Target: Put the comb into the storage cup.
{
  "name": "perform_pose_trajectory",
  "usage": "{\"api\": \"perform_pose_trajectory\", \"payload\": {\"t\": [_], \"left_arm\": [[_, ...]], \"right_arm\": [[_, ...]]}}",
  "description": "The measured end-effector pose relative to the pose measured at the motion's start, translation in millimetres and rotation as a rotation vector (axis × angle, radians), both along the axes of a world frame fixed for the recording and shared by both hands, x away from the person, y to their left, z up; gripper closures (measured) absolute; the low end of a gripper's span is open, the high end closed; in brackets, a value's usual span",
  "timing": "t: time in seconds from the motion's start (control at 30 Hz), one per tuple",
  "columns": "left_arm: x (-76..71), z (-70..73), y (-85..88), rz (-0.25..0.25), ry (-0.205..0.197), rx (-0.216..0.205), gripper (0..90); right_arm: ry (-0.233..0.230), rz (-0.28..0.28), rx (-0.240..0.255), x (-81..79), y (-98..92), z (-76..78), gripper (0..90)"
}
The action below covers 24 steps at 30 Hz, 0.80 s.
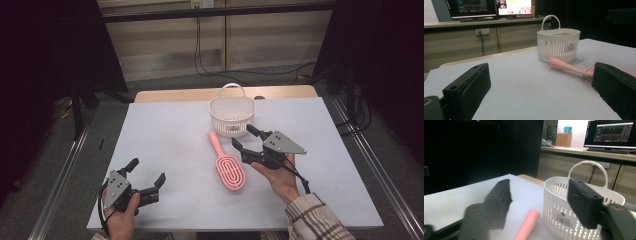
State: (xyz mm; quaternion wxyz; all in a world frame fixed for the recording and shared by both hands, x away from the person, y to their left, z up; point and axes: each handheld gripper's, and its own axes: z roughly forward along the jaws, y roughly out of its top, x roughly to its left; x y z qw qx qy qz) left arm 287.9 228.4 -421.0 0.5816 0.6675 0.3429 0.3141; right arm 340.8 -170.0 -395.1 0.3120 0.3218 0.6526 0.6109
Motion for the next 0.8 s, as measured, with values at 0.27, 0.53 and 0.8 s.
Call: {"api": "perform_pose_trajectory", "payload": {"t": [0.27, 0.53, 0.8], "left_arm": [[-0.4, 0.2, 0.6, 0.003, -0.003, 0.003, 2.3], [-0.3, 0.1, 0.9, 0.005, -0.001, 0.007, 2.3], [-0.2, 0.0, 0.6, 0.003, 0.000, 0.007, 2.3]], "right_arm": [[0.022, 0.045, 0.009, 0.9, -3.4, 1.1, 64.0], [0.049, 0.085, -0.006, 0.8, -3.8, 0.7, 82.2], [0.128, 0.145, -0.044, 1.9, -4.8, 2.8, 90.0]]}}
